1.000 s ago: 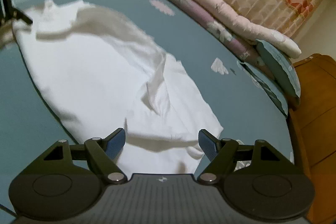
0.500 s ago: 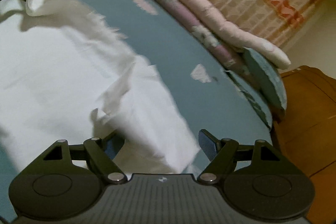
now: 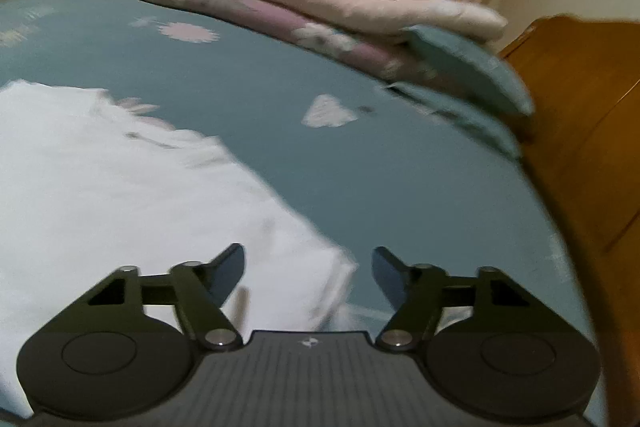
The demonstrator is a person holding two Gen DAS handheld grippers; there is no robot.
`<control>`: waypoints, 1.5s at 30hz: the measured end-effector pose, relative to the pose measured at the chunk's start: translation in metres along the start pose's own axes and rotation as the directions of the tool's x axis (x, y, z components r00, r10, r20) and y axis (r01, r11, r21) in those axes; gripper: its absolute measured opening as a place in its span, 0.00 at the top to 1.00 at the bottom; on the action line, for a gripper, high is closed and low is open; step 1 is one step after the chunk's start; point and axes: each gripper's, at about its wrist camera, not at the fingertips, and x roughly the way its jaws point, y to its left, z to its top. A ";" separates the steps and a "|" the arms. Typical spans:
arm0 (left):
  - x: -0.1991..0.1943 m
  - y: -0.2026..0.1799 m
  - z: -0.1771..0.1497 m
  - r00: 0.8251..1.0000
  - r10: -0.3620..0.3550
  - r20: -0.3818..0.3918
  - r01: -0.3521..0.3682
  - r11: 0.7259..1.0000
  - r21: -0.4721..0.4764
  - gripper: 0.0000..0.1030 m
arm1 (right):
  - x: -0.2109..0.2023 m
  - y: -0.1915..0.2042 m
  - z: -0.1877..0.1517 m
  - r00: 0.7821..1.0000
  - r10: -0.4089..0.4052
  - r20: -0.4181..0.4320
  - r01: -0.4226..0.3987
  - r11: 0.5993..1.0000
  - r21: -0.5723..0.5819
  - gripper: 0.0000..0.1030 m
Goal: Fold clothes
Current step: 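Withdraw both open grippers from the folded shirt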
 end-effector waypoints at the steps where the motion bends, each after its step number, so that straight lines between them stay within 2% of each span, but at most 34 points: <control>1: 0.001 -0.003 0.000 0.999 -0.052 -0.001 0.052 0.998 -0.030 0.24 | -0.001 0.002 -0.001 0.999 0.040 -0.005 -0.040 0.999 0.019 0.34; 4: 0.005 -0.010 0.000 0.982 -0.191 0.009 0.191 0.974 -0.126 0.24 | -0.002 0.009 -0.001 0.987 0.160 -0.012 -0.158 0.984 0.077 0.34; 6: 0.011 -0.011 -0.001 0.967 -0.255 0.020 0.255 0.950 -0.181 0.24 | 0.001 0.016 0.001 0.972 0.235 -0.011 -0.233 0.966 0.114 0.34; 8: 0.022 -0.013 -0.001 0.949 -0.315 0.023 0.312 0.923 -0.223 0.24 | 0.008 0.029 0.003 0.960 0.280 -0.019 -0.276 0.955 0.103 0.34; 11: 0.043 -0.015 -0.007 0.954 -0.300 -0.023 0.286 0.929 -0.236 0.24 | 0.029 0.043 0.002 0.966 0.247 -0.076 -0.241 0.967 0.080 0.34; 14: 0.058 -0.009 -0.009 0.968 -0.249 -0.014 0.239 0.944 -0.230 0.24 | 0.044 0.035 0.003 0.968 0.244 -0.052 -0.235 0.962 0.138 0.33; 16: 0.068 -0.004 -0.004 0.973 -0.231 -0.020 0.220 0.947 -0.234 0.24 | 0.053 0.032 0.007 0.978 0.201 -0.055 -0.191 0.970 0.147 0.32; 18: 0.076 -0.003 0.006 0.975 -0.218 -0.036 0.203 0.948 -0.244 0.24 | 0.065 0.025 0.011 0.976 0.206 -0.065 -0.191 0.964 0.186 0.24; 20: 0.086 -0.005 0.018 0.990 -0.125 -0.071 0.107 0.971 -0.214 0.24 | 0.073 0.020 0.017 0.978 0.195 -0.073 -0.177 0.962 0.208 0.24; 22: 0.089 0.001 0.025 0.991 -0.106 -0.085 0.081 0.962 -0.262 0.25 | 0.071 0.018 0.018 0.977 0.199 -0.071 -0.179 0.960 0.217 0.24; 24: 0.079 0.004 0.028 0.991 -0.119 -0.053 0.097 0.946 -0.309 0.26 | 0.060 0.019 0.017 0.975 0.213 -0.062 -0.196 0.957 0.213 0.24; 26: 0.064 -0.002 0.030 0.984 -0.175 -0.013 0.163 0.938 -0.304 0.25 | 0.049 0.020 0.016 0.972 0.228 -0.052 -0.212 0.954 0.210 0.24; 28: 0.062 -0.016 0.030 0.966 -0.258 0.003 0.248 0.927 -0.280 0.23 | 0.038 0.020 0.015 0.969 0.242 -0.043 -0.228 0.951 0.206 0.24; 31: 0.060 -0.038 0.031 0.924 -0.383 0.018 0.376 0.896 -0.237 0.22 | 0.026 0.021 0.007 0.962 0.270 -0.048 -0.255 0.945 0.206 0.24; 34: 0.085 -0.047 0.035 0.928 -0.373 -0.012 0.359 0.901 -0.246 0.22 | 0.026 0.019 -0.011 0.960 0.272 -0.071 -0.252 0.943 0.216 0.24; 38: 0.119 -0.033 0.045 0.961 -0.275 -0.026 0.257 0.925 -0.280 0.22 | 0.022 0.009 -0.023 0.960 0.274 -0.056 -0.250 0.931 0.267 0.23; 40: 0.134 -0.023 0.051 0.970 -0.241 -0.041 0.220 0.932 -0.289 0.22 | 0.018 0.011 -0.027 0.962 0.269 -0.047 -0.246 0.930 0.274 0.22; 43: 0.137 -0.021 0.058 0.972 -0.230 -0.055 0.204 0.934 -0.294 0.22 | 0.015 0.016 -0.032 0.963 0.266 -0.034 -0.245 0.925 0.291 0.12; 45: 0.119 -0.022 0.055 0.971 -0.232 -0.063 0.204 0.934 -0.293 0.22 | 0.015 0.022 -0.035 0.965 0.260 -0.028 -0.240 0.925 0.294 0.00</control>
